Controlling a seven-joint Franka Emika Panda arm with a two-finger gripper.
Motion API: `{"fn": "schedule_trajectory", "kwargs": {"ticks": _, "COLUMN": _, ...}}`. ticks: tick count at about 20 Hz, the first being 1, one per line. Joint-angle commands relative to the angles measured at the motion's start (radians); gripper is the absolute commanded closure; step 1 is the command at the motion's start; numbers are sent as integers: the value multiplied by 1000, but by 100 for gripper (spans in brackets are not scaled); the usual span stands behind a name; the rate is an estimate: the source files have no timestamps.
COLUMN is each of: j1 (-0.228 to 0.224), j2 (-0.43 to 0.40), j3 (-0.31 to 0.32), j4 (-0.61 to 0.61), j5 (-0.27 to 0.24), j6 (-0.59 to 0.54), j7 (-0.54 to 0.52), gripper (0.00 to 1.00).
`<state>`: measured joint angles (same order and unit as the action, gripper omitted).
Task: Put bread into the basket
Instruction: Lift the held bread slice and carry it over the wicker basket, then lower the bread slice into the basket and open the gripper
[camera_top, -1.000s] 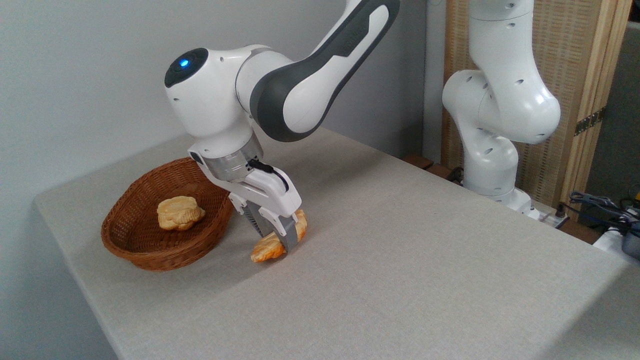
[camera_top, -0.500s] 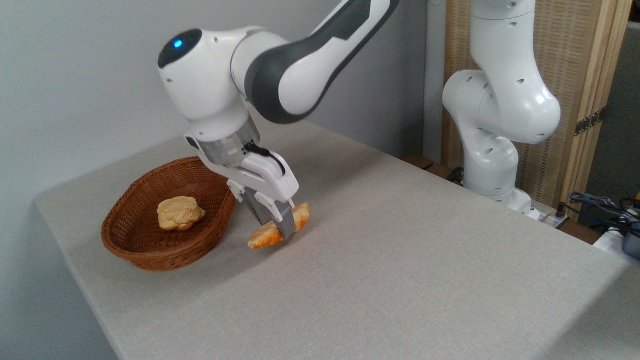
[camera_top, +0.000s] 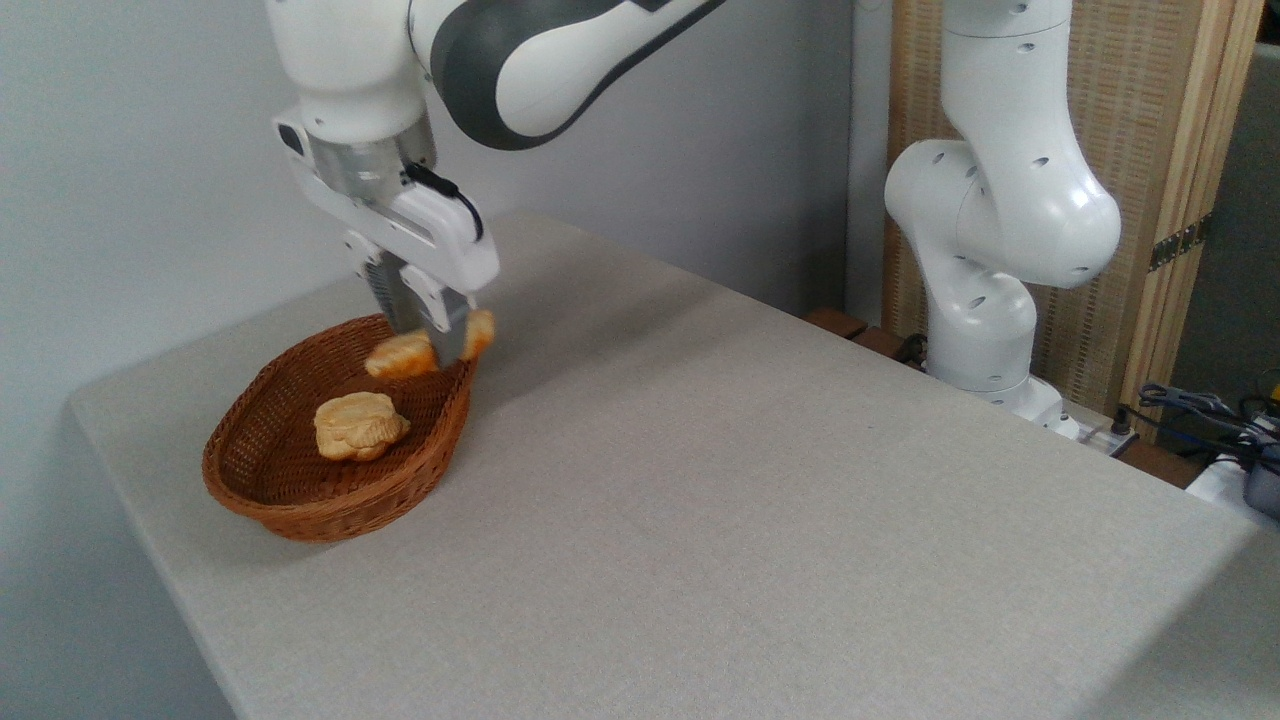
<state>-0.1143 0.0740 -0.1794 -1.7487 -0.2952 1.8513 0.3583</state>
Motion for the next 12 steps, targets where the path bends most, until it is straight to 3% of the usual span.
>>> {"fn": "schedule_trajectory", "kwargs": {"ticks": 1, "j1": 1, "j2": 58, "j3": -69, "j4": 15, "j5": -42, "j6": 167, "j7": -80, "gripper": 58}}
{"fn": "schedule_trajectory", "kwargs": {"ticks": 5, "j1": 1, "j2": 122, "j3": -120, "j4": 15, "j5": -41, "j6": 281, "j7": -85, "gripper": 53}}
{"fn": "schedule_trajectory", "kwargs": {"ticks": 6, "j1": 1, "j2": 133, "j3": -126, "j4": 15, "j5": -38, "j6": 295, "j7": -85, "gripper": 43}}
{"fn": "schedule_trajectory", "kwargs": {"ticks": 7, "j1": 1, "j2": 142, "j3": -127, "j4": 15, "j5": -33, "j6": 302, "j7": -85, "gripper": 15}}
{"fn": "schedule_trajectory", "kwargs": {"ticks": 8, "j1": 1, "j2": 151, "j3": -135, "j4": 14, "j5": -30, "j6": 305, "j7": -81, "gripper": 0}}
{"fn": "schedule_trajectory", "kwargs": {"ticks": 12, "j1": 1, "j2": 153, "j3": -140, "j4": 14, "j5": -30, "j6": 306, "j7": -73, "gripper": 0}}
